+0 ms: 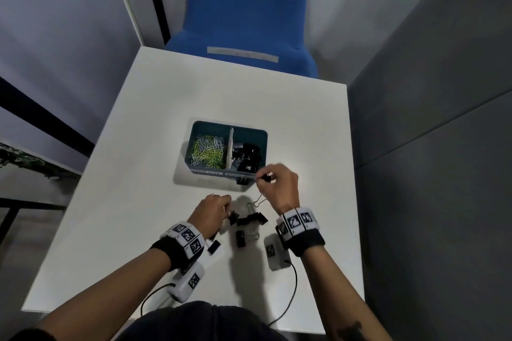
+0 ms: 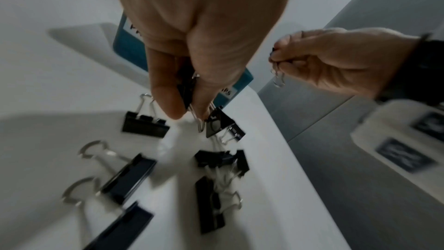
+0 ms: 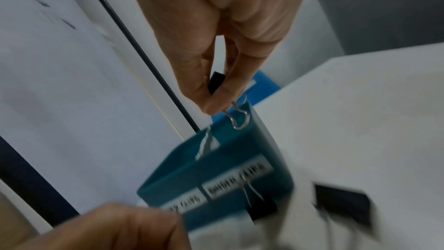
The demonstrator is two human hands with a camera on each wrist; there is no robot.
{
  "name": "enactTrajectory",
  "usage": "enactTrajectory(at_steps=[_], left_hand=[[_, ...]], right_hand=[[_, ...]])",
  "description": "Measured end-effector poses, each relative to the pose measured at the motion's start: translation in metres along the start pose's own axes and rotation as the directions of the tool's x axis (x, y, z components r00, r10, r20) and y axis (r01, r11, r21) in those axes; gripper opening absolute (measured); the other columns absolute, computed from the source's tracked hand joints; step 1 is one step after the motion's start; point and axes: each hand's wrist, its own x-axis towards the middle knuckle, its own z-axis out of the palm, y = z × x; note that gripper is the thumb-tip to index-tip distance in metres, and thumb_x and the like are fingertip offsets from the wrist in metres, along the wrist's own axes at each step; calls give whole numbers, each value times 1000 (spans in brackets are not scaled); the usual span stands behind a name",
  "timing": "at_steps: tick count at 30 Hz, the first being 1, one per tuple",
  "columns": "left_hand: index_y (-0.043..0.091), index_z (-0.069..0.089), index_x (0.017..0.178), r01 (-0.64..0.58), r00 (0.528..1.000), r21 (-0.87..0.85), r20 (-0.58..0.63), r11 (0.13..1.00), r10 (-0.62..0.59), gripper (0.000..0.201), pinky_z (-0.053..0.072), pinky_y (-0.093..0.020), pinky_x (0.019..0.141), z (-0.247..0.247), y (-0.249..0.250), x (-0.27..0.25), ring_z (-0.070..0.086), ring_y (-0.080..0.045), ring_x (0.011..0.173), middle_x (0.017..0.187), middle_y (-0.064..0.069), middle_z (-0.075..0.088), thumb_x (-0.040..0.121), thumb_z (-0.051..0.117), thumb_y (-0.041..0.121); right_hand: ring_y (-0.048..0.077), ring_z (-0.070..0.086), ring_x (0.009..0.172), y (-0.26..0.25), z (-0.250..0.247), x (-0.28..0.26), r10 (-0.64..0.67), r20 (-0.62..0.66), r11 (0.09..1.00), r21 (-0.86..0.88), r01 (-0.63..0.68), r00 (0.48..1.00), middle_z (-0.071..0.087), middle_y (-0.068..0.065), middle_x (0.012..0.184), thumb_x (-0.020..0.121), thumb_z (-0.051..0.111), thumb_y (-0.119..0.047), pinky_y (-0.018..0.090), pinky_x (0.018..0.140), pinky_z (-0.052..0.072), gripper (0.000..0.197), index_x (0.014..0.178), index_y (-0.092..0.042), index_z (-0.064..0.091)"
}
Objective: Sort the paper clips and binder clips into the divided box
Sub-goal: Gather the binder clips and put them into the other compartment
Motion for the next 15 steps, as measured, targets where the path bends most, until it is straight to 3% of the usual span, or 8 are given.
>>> enactTrajectory(at_steps=[2,4,6,8,10,12,15], left_hand=[[20,56,74,-44,998,-39,-48,998,42,22,43,-30,60,-13,10,-3,56,-19,70,76,-1,60,81,60,-1],[18,54,72,-89,991,-90,-103,992,79,24,47,-31,60,-31,24,-2,57,-15,67,74,2,60,83,59,-2],[19,56,75,-118,981,-103,-165,988,100,22,51,-31,62,-52,40,3,58,-12,72,80,4,60,87,59,1],[18,60,84,-139,965,-108,-240,984,110,14,43,-18,62,-71,57,14,56,-9,79,90,5,58,90,59,5],[15,63,95,-152,943,-116,-314,982,109,9,38,-13,62,-85,72,28,54,-7,81,95,5,54,92,58,8],[14,63,102,-170,935,-96,-331,981,130,11,39,-15,70,-93,80,41,55,-13,86,100,0,55,93,59,9],[15,62,116,-180,957,-58,-242,982,162,24,44,-25,81,-91,80,48,57,-19,96,111,-5,57,93,58,9]], right_hand=[[11,63,80,-20,-4,19,-89,-19,996,5,89,996,68,-4,88,72,73,-2,24,72,53,24,77,-26,71],[11,64,82,-32,-5,33,-100,36,995,-11,100,994,70,-3,93,74,71,-1,25,75,53,23,83,-22,73],[10,66,78,-34,-6,39,-56,54,998,-23,57,997,72,-4,95,74,66,-1,26,75,54,25,85,-21,74],[8,66,72,-24,-8,37,6,-21,1000,-30,-6,1000,73,-6,92,75,62,-5,22,73,51,23,83,-23,74],[10,65,71,-7,-8,30,83,-92,994,-63,-89,992,72,-6,88,77,60,-9,21,71,47,20,84,-23,73],[15,64,79,16,-5,23,160,-82,976,-135,-170,984,71,-1,95,79,59,-10,23,72,46,20,91,-21,71],[24,58,108,50,7,15,263,72,943,-231,-240,962,62,6,118,84,59,-14,33,89,47,31,114,-18,64]])
